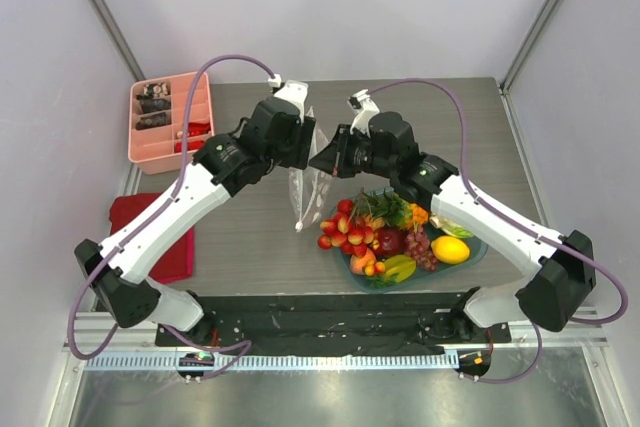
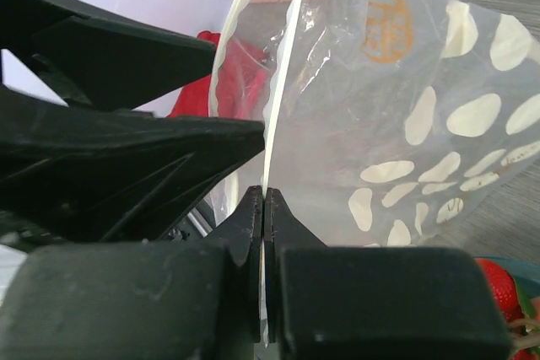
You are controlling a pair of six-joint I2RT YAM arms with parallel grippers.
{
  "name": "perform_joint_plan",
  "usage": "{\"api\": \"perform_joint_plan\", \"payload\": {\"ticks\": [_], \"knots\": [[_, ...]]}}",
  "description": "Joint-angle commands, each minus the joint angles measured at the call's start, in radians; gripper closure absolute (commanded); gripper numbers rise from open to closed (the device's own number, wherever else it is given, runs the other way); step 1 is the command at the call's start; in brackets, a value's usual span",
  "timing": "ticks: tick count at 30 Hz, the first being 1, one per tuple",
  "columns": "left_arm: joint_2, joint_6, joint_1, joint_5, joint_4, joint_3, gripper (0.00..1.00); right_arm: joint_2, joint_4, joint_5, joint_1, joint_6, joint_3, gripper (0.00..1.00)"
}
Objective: Place the food in the zip-top bag and seal the zipper
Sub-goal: Open the zipper of the food storage bag at the center of the board.
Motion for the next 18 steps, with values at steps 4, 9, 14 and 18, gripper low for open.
{"api": "perform_joint_plan", "payload": {"ticks": [4, 9, 14, 18], "knots": [[0.025, 0.032, 0.0, -0.148, 0.012, 0.013, 0.39, 0.017, -0.031, 0.179, 0.035, 0.009, 0.075, 0.99], [0.05, 0.04, -0.003, -0.13, 0.018, -0.001, 0.36, 0.041, -0.047, 0.21, 0.04, 0.041, 0.093, 0.99], [0.077, 0.064, -0.01, -0.146, 0.029, -0.036, 0.38, 0.058, -0.031, 0.201, 0.045, 0.072, 0.107, 0.99], [0.042, 0.092, -0.005, -0.143, 0.021, -0.056, 0.7, 0.046, -0.054, 0.219, 0.045, 0.04, 0.106, 0.99]]}}
